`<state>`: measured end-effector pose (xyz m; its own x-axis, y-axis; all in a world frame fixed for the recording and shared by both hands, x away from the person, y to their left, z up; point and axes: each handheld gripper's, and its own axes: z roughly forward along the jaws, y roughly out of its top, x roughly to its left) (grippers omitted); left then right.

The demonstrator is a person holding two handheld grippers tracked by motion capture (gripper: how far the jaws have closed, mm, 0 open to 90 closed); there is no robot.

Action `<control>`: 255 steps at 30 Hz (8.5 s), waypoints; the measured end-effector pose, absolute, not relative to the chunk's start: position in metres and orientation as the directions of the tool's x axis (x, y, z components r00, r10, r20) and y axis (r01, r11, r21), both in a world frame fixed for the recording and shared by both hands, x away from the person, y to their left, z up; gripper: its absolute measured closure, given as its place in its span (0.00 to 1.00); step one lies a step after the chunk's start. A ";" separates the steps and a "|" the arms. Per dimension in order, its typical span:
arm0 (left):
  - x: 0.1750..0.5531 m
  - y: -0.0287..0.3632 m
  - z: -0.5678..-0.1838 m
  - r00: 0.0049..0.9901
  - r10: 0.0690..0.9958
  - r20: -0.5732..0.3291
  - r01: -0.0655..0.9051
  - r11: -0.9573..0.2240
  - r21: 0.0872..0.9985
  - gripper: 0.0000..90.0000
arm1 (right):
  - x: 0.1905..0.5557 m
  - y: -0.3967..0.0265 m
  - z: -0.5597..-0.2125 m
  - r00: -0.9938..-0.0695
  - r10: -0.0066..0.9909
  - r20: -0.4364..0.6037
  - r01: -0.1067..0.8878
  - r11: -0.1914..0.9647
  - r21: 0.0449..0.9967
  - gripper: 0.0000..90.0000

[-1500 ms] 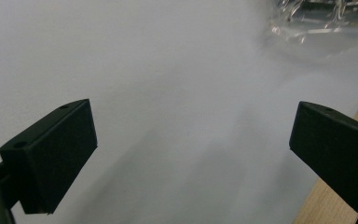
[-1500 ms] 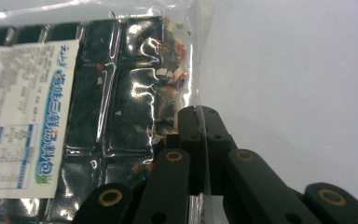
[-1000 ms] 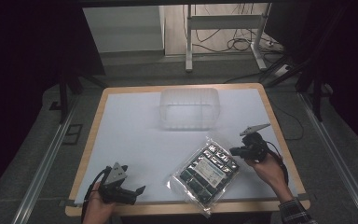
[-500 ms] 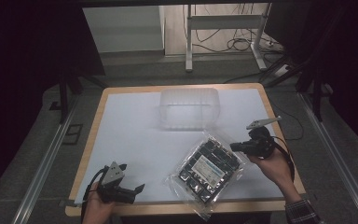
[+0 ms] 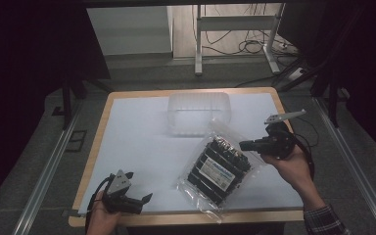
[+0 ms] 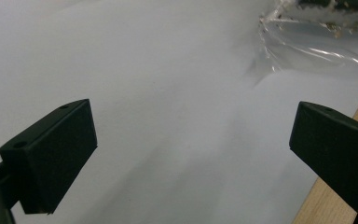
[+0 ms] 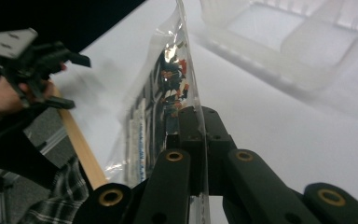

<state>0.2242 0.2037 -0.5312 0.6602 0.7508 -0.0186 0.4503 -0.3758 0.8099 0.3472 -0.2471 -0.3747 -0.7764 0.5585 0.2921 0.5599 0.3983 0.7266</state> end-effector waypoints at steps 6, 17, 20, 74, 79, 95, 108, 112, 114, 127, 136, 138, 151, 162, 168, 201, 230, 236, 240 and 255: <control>0.224 0.204 -0.531 0.661 0.750 -0.016 0.450 -0.379 0.809 0.00 | 0.342 -0.241 -0.349 -0.798 0.535 0.277 0.524 0.389 0.758 0.99; 0.224 0.203 -0.531 0.663 0.749 -0.012 0.446 -0.382 0.809 0.00 | 0.346 -0.238 -0.321 -0.803 0.552 0.223 0.475 0.367 0.800 0.99; 0.224 0.203 -0.531 0.665 0.747 -0.009 0.445 -0.386 0.808 0.00 | 0.348 -0.239 -0.319 -0.800 0.557 0.223 0.474 0.359 0.804 0.99; 0.224 0.205 -0.530 0.665 0.746 -0.013 0.441 -0.379 0.814 0.00 | 0.447 -0.177 -0.262 -0.741 0.653 0.155 0.421 0.273 0.865 0.99; 0.223 0.205 -0.529 0.670 0.742 -0.022 0.435 -0.367 0.822 0.00 | 0.457 -0.173 -0.263 -0.733 0.663 0.151 0.419 0.265 0.869 0.99; 0.223 0.205 -0.529 0.668 0.744 -0.032 0.434 -0.354 0.828 0.00 | 0.491 -0.154 -0.272 -0.719 0.685 0.120 0.407 0.274 0.872 0.99; 0.223 0.206 -0.529 0.667 0.744 -0.038 0.435 -0.348 0.831 0.00 | 0.510 -0.137 -0.289 -0.717 0.690 0.101 0.405 0.294 0.866 0.99; 0.223 0.207 -0.529 0.670 0.742 -0.034 0.434 -0.354 0.828 0.00 | 0.514 -0.132 -0.295 -0.723 0.683 0.100 0.406 0.304 0.862 0.99; 0.223 0.207 -0.529 0.670 0.741 -0.035 0.434 -0.353 0.829 0.00 | 0.515 -0.130 -0.298 -0.725 0.682 0.098 0.408 0.310 0.859 0.99; 0.223 0.206 -0.529 0.670 0.742 -0.032 0.435 -0.358 0.826 0.00 | 0.527 -0.116 -0.324 -0.736 0.667 0.113 0.443 0.349 0.826 0.99; 0.223 0.205 -0.529 0.672 0.740 -0.026 0.436 -0.367 0.822 0.00 | 0.532 -0.111 -0.337 -0.733 0.671 0.109 0.452 0.361 0.816 0.99; 0.222 0.205 -0.529 0.673 0.739 -0.024 0.435 -0.369 0.821 0.00 | 0.532 -0.109 -0.339 -0.731 0.673 0.113 0.453 0.355 0.818 0.99; 0.222 0.205 -0.529 0.674 0.739 -0.019 0.436 -0.376 0.818 0.00 | 0.527 -0.111 -0.334 -0.730 0.684 -0.018 0.355 0.402 0.844 0.65; 0.223 0.204 -0.530 0.672 0.740 -0.018 0.438 -0.378 0.815 0.00 | 0.522 -0.119 -0.331 -0.720 0.689 -0.089 0.291 0.416 0.862 0.36; 0.223 0.204 -0.530 0.672 0.741 -0.017 0.439 -0.380 0.815 0.00 | 0.518 -0.123 -0.328 -0.723 0.687 -0.072 0.297 0.404 0.865 0.30; 0.223 0.203 -0.530 0.674 0.739 -0.013 0.438 -0.386 0.812 0.00 | 0.481 -0.154 -0.324 -0.758 0.650 -0.057 0.292 0.417 0.861 0.18; 0.223 0.202 -0.529 0.672 0.740 -0.001 0.436 -0.395 0.808 0.00 | 0.437 -0.179 -0.349 -0.769 0.639 0.006 0.327 0.385 0.863 0.10; 0.222 0.202 -0.530 0.671 0.742 -0.002 0.437 -0.393 0.809 0.00 | 0.431 -0.184 -0.356 -0.774 0.633 0.011 0.335 0.395 0.855 0.07; 0.223 0.201 -0.530 0.671 0.741 -0.002 0.438 -0.394 0.808 0.00 | 0.426 -0.187 -0.359 -0.775 0.632 0.004 0.334 0.404 0.852 0.05; 0.223 0.200 -0.530 0.672 0.741 0.003 0.435 -0.398 0.807 0.00 | 0.403 -0.196 -0.370 -0.790 0.612 -0.036 0.302 0.440 0.846 0.01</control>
